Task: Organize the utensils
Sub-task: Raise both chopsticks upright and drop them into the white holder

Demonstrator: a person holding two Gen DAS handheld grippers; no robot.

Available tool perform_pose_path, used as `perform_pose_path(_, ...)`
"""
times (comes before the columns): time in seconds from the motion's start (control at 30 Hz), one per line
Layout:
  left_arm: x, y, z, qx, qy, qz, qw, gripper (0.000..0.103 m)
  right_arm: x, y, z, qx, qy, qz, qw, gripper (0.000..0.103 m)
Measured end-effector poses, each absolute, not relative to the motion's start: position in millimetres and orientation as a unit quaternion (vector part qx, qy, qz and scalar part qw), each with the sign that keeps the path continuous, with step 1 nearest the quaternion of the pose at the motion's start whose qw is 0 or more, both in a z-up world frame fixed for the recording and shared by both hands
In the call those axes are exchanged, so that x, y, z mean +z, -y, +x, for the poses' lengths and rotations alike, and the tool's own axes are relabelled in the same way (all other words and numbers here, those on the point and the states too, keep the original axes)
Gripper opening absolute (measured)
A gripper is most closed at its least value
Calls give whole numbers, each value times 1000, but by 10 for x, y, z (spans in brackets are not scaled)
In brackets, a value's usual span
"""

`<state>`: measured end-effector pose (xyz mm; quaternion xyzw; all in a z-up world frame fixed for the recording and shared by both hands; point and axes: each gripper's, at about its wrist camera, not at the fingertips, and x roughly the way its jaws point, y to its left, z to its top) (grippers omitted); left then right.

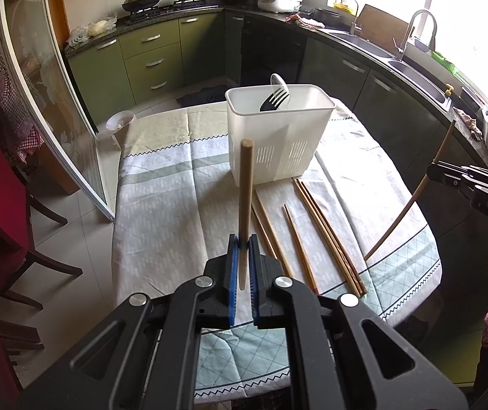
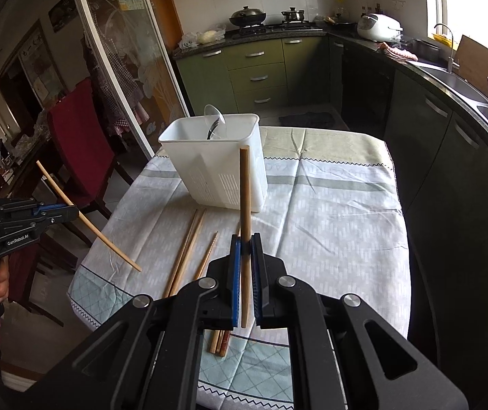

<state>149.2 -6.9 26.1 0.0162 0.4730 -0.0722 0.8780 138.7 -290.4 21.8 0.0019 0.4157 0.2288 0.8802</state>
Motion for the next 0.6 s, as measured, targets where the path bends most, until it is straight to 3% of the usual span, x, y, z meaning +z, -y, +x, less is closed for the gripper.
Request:
perform_pose_path(0.27, 804, 146, 1675, -83, -433, 16, 897, 6, 808, 2830, 1541, 243, -370, 19, 897, 7)
perform_pose_path(0.6, 1675, 331, 2212, -83, -336, 26, 938, 6, 1812, 2743, 1907, 245, -252, 56, 935, 7)
